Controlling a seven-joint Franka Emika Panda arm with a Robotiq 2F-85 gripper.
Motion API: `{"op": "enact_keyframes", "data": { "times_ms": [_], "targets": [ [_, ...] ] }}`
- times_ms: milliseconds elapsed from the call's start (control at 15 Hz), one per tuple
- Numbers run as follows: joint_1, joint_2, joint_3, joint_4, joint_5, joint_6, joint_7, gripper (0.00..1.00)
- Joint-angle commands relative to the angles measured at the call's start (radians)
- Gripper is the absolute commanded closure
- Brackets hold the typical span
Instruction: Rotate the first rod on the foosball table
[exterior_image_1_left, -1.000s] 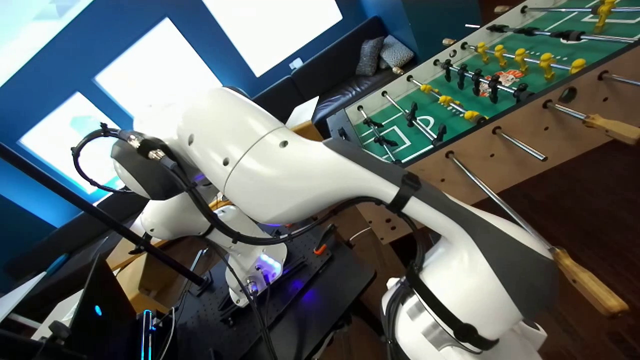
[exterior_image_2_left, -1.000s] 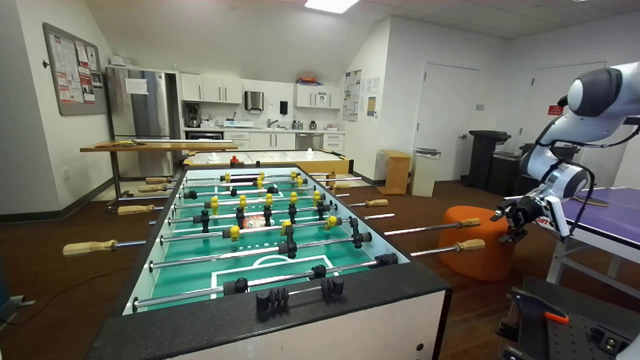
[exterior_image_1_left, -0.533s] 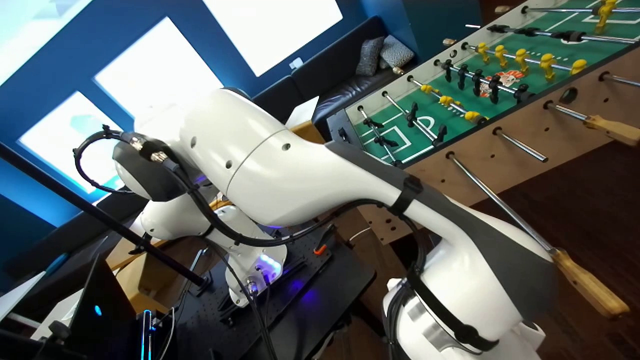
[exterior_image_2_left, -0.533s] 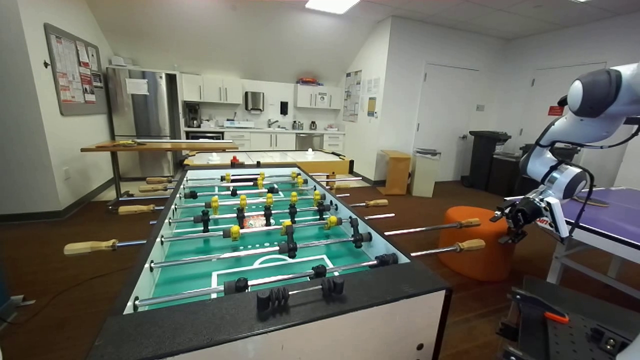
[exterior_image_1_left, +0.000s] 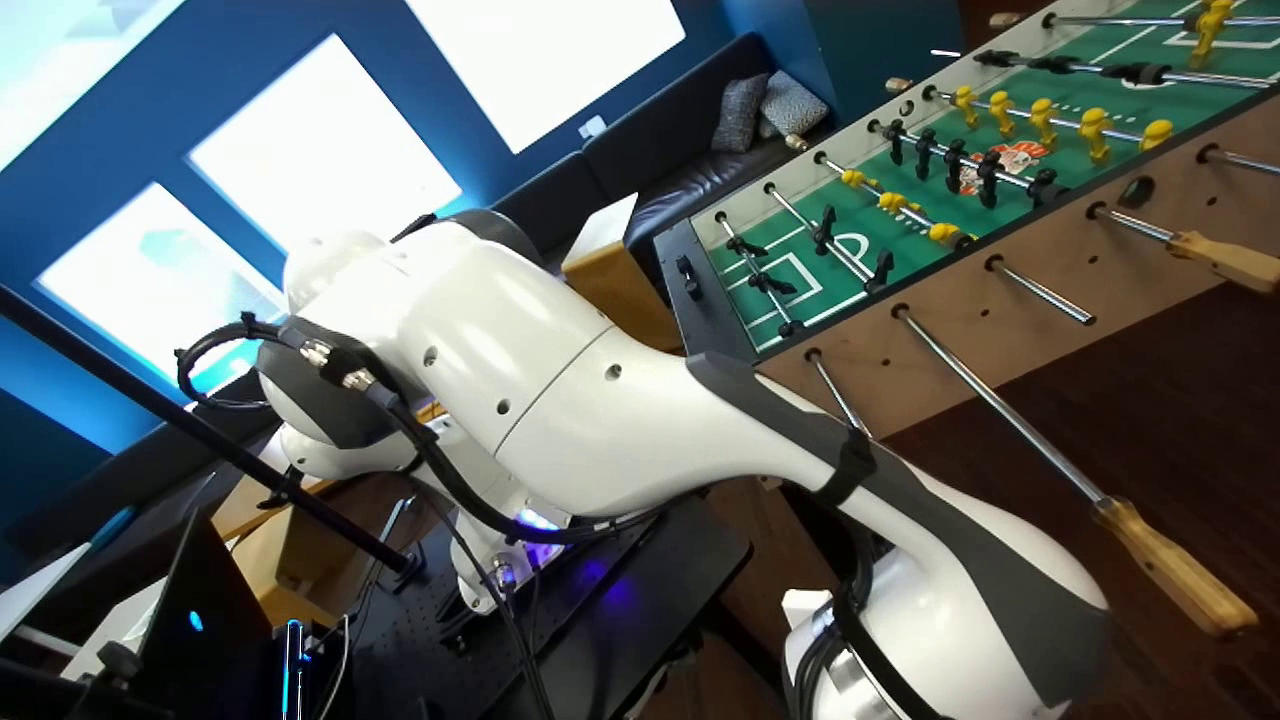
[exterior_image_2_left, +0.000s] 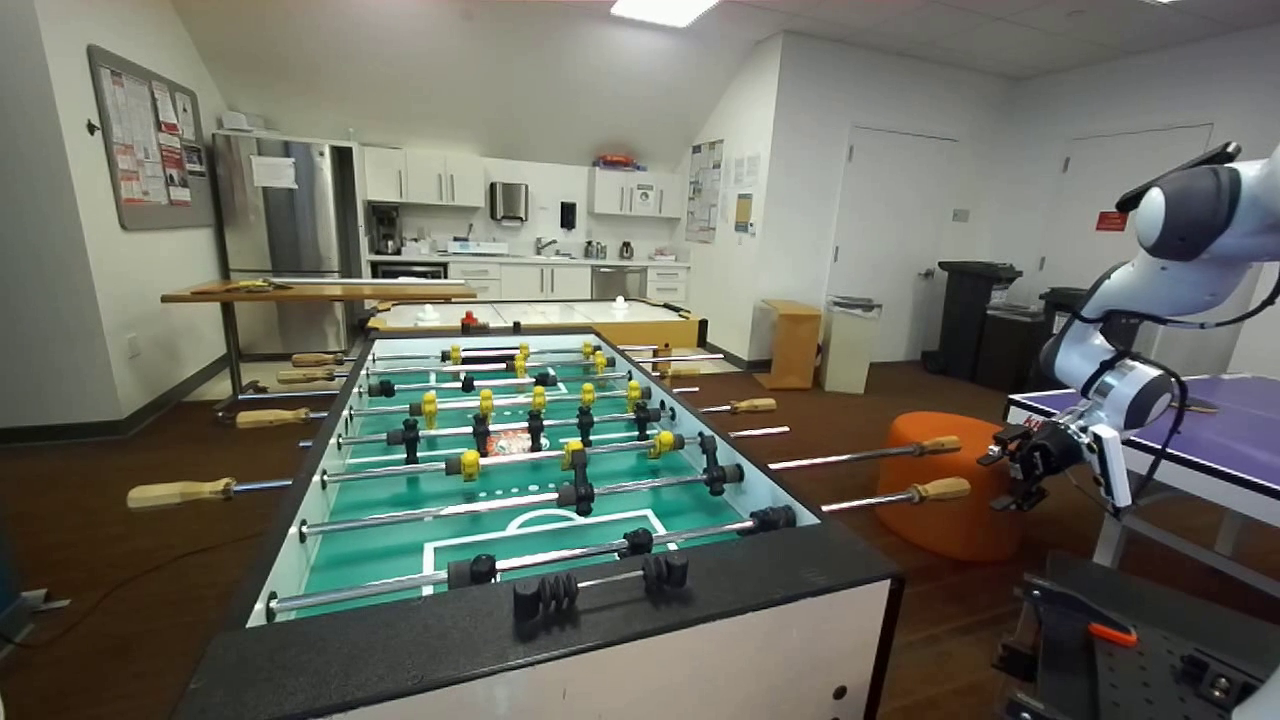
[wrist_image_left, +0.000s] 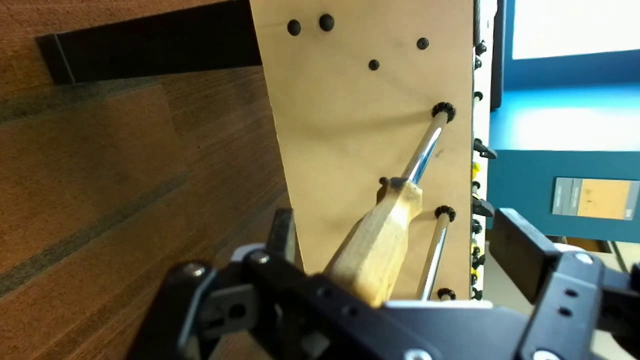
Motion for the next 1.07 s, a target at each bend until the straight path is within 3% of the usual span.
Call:
{"op": "enact_keyframes", "data": {
  "times_ms": [0,600,667,1000],
  "targets": [
    [-0.056,0.065,0.045,0.077,0.036,-0.033,-0.028,0.0],
    [-0.102,0.167,0.105,0.187,0.107,-0.118,0.013,0.0],
    [-0.083,0.141,0.084,0.14,0.09,-0.078,-0.015,0.0],
    [-0.083,0.151,0.087,0.146,0.095,-0.078,-0.019,0.0]
  ]
}}
